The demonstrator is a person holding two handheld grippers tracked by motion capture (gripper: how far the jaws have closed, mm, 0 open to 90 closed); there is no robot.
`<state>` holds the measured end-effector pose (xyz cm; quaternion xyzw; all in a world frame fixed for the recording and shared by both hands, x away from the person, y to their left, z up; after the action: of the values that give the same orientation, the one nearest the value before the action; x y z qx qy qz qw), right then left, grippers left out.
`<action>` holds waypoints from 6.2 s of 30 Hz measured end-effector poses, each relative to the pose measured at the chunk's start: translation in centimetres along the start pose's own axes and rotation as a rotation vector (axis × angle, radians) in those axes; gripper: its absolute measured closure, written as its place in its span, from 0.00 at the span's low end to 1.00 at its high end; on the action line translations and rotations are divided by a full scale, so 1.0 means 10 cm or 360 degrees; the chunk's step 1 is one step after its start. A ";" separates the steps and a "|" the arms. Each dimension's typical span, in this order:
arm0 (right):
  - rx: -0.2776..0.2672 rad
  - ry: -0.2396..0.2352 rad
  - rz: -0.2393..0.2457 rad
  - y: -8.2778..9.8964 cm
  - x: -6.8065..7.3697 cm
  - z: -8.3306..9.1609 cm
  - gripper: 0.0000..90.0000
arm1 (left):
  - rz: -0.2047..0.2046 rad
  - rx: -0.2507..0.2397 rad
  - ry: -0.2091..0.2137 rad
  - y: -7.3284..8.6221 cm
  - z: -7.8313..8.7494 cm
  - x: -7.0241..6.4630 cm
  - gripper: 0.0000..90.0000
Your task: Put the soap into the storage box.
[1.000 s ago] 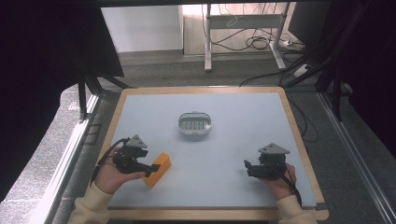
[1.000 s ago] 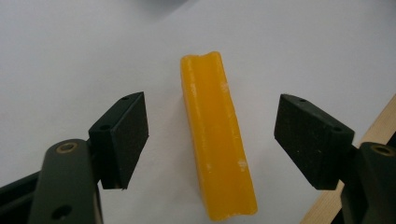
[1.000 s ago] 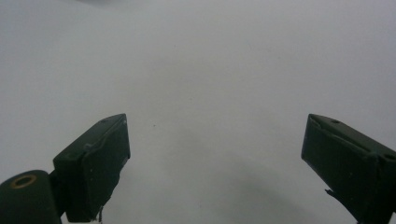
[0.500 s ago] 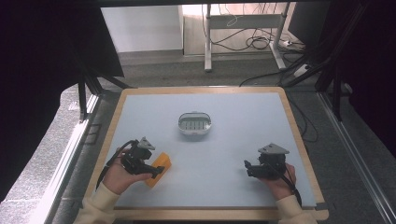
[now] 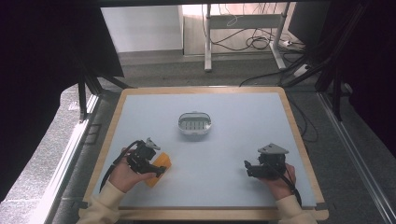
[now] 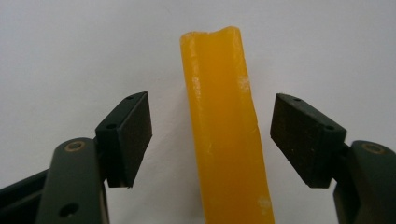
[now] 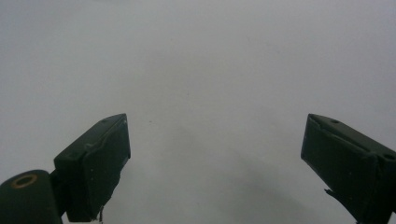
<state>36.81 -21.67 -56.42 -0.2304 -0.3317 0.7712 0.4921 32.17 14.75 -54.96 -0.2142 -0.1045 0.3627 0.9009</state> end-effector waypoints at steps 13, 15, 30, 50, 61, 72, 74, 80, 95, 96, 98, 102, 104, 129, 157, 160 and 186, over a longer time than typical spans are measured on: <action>0.0012 0.0017 -0.0008 0.01 -0.02 0.00 0.11 | -0.0019 0.0112 -0.0003 0.01 -0.15 -0.02 0.49; 0.0012 0.0018 -0.0008 0.01 -0.02 0.00 0.11 | -0.0020 0.0120 -0.0005 0.01 -0.18 -0.02 0.50; 0.0018 0.0025 -0.0001 0.01 -0.02 -0.01 0.11 | 0.0024 0.0141 0.0027 0.00 -0.23 -0.03 0.66; 0.0017 0.0037 0.0007 0.01 -0.02 -0.01 0.11 | 0.0022 0.0092 0.0066 -0.03 -0.13 -0.01 0.68; 0.0018 0.0039 0.0006 0.01 -0.03 -0.01 0.11 | -0.0012 0.0037 0.0099 -0.07 -0.01 -0.02 0.68; 0.0018 0.0040 0.0005 0.01 -0.03 -0.01 0.11 | -0.0047 0.0022 0.0141 -0.08 0.03 -0.03 0.68; 0.0017 0.0040 0.0005 0.01 -0.03 -0.01 0.11 | -0.0048 0.0018 0.0157 -0.08 0.03 -0.05 0.68; 0.0019 0.0040 0.0002 0.02 -0.02 0.00 0.11 | -0.0051 0.0003 0.0157 -0.11 0.07 -0.03 0.68; 0.0006 0.0048 -0.0006 0.01 -0.04 0.01 0.11 | -0.0066 -0.0046 0.0186 -0.24 0.14 0.02 0.68; 0.0007 0.0048 -0.0006 0.01 -0.04 0.01 0.11 | -0.0067 -0.0045 0.0185 -0.25 0.15 0.02 0.68; 0.0008 0.0047 -0.0006 0.01 -0.04 0.01 0.11 | -0.0068 -0.0051 0.0182 -0.26 0.16 0.03 0.68; 0.0012 0.0047 -0.0006 0.01 -0.04 0.01 0.11 | -0.0070 -0.0059 0.0188 -0.29 0.17 0.05 0.68; 0.0013 0.0047 -0.0007 0.02 -0.04 0.01 0.11 | -0.0069 -0.0060 0.0192 -0.30 0.18 0.05 0.69; 0.0017 0.0044 -0.0002 0.02 -0.04 0.00 0.11 | -0.0132 -0.0067 0.0211 -0.46 0.20 0.09 0.68; 0.0007 0.0045 -0.0001 0.01 -0.04 0.01 0.11 | -0.0153 -0.0078 0.0219 -0.63 0.19 0.18 0.68; 0.0005 0.0047 0.0006 0.01 -0.04 0.01 0.11 | -0.0158 -0.0069 0.0215 -0.64 0.19 0.19 0.69; 0.0016 0.0058 0.0011 0.02 -0.05 0.00 0.11 | -0.0189 -0.0086 0.0184 -0.77 0.21 0.26 0.69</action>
<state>36.85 -22.17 -56.55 -0.2432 -0.3178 0.7701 0.4967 38.02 12.26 -49.48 -0.2526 -0.0744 0.2928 0.9192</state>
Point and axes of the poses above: each handheld gripper's, and its own axes: z roughly backward along the jaws, y roughly out of its underside, x roughly to its left, the point moved 8 cm from there along -z, roughly forward along the jaws, and after that the axes turned 7 degrees about -z, right-handed, at the moved point
